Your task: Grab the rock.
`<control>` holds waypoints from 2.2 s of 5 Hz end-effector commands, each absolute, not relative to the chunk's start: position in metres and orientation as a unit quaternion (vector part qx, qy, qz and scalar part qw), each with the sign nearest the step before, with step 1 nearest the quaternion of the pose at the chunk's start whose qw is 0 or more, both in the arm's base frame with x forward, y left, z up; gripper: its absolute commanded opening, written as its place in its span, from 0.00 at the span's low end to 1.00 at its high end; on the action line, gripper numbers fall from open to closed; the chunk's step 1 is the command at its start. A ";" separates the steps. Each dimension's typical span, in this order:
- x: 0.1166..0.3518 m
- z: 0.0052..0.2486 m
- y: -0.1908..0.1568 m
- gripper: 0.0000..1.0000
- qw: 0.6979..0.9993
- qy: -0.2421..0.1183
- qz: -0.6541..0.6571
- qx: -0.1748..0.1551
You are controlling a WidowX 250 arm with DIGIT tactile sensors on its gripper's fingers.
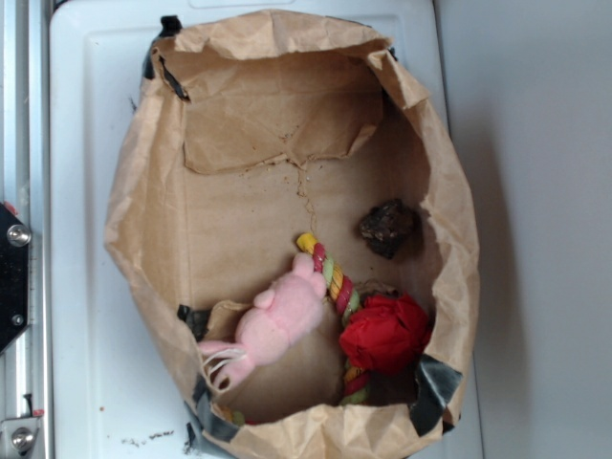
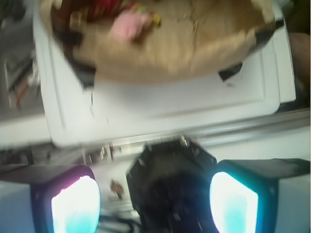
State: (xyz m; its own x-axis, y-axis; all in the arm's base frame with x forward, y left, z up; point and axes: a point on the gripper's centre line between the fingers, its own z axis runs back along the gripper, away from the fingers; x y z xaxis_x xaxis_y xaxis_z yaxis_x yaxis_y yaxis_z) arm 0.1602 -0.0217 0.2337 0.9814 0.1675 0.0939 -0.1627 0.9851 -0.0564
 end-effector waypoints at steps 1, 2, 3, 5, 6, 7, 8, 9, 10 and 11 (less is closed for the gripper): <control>0.231 0.247 -0.012 1.00 0.987 -0.127 0.099 -0.020; 0.254 0.241 -0.004 1.00 0.982 -0.167 0.088 -0.029; 0.268 0.227 0.002 1.00 0.977 -0.195 0.073 -0.036; 0.293 0.185 0.021 1.00 0.976 -0.207 0.066 0.002; 0.304 0.167 0.025 1.00 0.976 -0.210 0.061 0.003; 0.314 0.152 0.034 1.00 0.976 -0.208 0.068 0.019; 0.320 0.138 0.049 1.00 0.974 -0.204 0.093 0.037; 0.320 0.138 0.049 1.00 0.974 -0.204 0.093 0.037; 0.320 0.138 0.049 1.00 0.974 -0.204 0.093 0.037; 0.320 0.138 0.049 1.00 0.974 -0.204 0.093 0.037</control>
